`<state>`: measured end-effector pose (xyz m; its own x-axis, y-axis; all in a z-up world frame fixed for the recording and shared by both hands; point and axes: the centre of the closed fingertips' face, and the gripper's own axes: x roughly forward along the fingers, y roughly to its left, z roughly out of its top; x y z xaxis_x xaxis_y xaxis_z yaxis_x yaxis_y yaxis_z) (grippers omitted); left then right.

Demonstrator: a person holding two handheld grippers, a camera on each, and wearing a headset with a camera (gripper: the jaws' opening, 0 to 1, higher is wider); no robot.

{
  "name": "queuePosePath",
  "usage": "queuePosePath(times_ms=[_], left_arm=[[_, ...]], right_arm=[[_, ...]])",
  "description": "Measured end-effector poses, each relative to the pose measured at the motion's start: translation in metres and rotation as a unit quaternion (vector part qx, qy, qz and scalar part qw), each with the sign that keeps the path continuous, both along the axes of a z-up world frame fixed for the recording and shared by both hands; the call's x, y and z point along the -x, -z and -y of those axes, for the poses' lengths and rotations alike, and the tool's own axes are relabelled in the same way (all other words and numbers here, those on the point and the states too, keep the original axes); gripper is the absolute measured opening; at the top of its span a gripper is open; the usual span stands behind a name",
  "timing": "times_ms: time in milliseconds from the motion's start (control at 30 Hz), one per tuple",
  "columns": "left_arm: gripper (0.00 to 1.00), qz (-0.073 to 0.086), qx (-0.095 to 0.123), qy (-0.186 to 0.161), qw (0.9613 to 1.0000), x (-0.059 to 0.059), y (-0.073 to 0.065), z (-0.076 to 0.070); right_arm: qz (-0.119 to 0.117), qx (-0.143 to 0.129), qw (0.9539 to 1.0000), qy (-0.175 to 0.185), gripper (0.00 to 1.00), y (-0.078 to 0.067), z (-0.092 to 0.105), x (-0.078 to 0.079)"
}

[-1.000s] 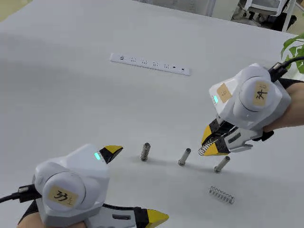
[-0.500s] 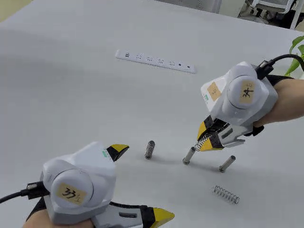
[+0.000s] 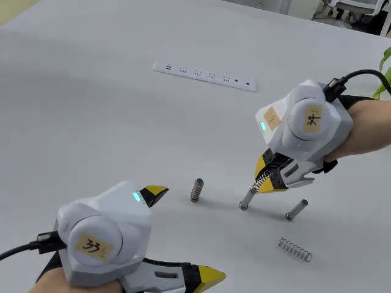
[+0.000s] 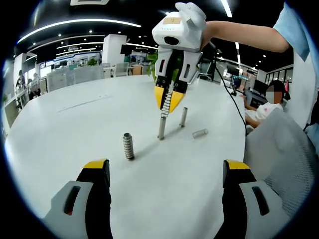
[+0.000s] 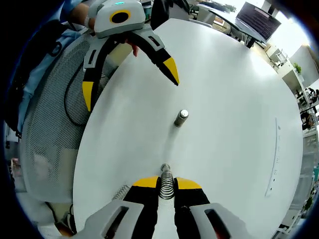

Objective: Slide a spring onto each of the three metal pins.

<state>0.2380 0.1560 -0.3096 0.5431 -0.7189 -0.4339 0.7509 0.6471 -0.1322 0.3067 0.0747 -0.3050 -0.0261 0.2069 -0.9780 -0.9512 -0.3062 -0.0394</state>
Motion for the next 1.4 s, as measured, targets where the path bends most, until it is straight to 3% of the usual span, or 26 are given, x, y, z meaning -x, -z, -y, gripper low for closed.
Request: queuePosePath(times_ms=[467, 1400], left_arm=[[0.91, -0.007, 0.0, -0.003, 1.0, 0.001, 0.004, -0.002], [0.89, -0.019, 0.003, -0.009, 0.9998, 0.0, 0.01, -0.007]], right_arm=[[-0.006, 0.009, 0.9999, -0.005, 0.08, 0.01, -0.002, 0.0], [-0.033, 0.045, 0.9983, -0.016, 0.08, 0.054, -0.004, 0.0]])
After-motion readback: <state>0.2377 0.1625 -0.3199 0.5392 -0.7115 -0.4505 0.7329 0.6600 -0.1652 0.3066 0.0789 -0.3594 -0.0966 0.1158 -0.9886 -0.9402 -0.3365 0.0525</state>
